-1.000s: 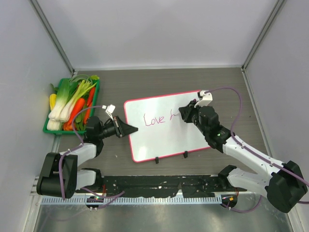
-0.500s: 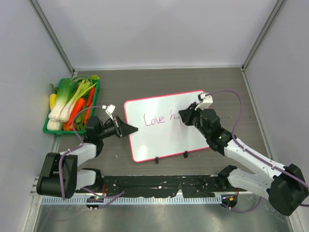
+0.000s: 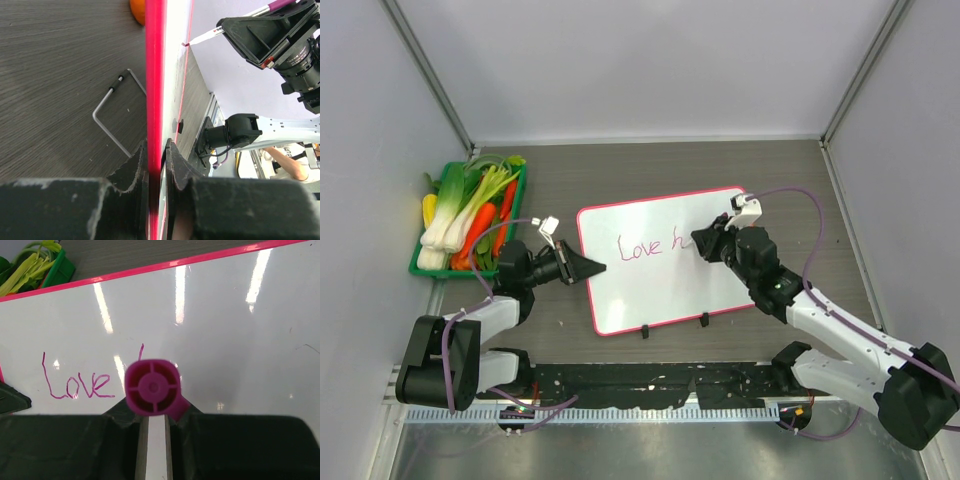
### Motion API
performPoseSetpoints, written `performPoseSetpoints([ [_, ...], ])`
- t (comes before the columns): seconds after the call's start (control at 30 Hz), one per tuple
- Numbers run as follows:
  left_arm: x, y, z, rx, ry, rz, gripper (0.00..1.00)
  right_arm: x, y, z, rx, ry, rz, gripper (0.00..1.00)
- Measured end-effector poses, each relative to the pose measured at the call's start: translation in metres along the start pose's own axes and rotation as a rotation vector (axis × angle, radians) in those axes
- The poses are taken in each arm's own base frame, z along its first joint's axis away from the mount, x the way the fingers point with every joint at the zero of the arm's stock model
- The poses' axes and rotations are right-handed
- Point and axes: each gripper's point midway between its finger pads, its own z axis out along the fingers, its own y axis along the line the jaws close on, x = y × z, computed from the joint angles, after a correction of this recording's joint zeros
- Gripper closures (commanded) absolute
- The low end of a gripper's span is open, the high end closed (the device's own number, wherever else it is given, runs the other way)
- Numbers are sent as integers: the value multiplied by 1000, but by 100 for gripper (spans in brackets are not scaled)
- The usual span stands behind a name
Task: Write a sentence on the whiteboard
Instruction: Write on the whiteboard with the whiteboard.
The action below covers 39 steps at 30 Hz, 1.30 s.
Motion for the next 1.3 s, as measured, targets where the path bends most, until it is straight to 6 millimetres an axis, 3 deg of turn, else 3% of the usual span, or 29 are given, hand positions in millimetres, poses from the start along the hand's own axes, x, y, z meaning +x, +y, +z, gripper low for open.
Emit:
performPoseSetpoints([
  [0.37,0,-1,0,2,1,2,100,-2,-2,-5,15,7,-5,99],
  [0.8,0,-1,0,2,1,3,100,-23,-6,-6,40,-49,-9,99],
  [1.3,0,-1,0,3,2,5,100,-14,-3,4,21,-17,0,99],
])
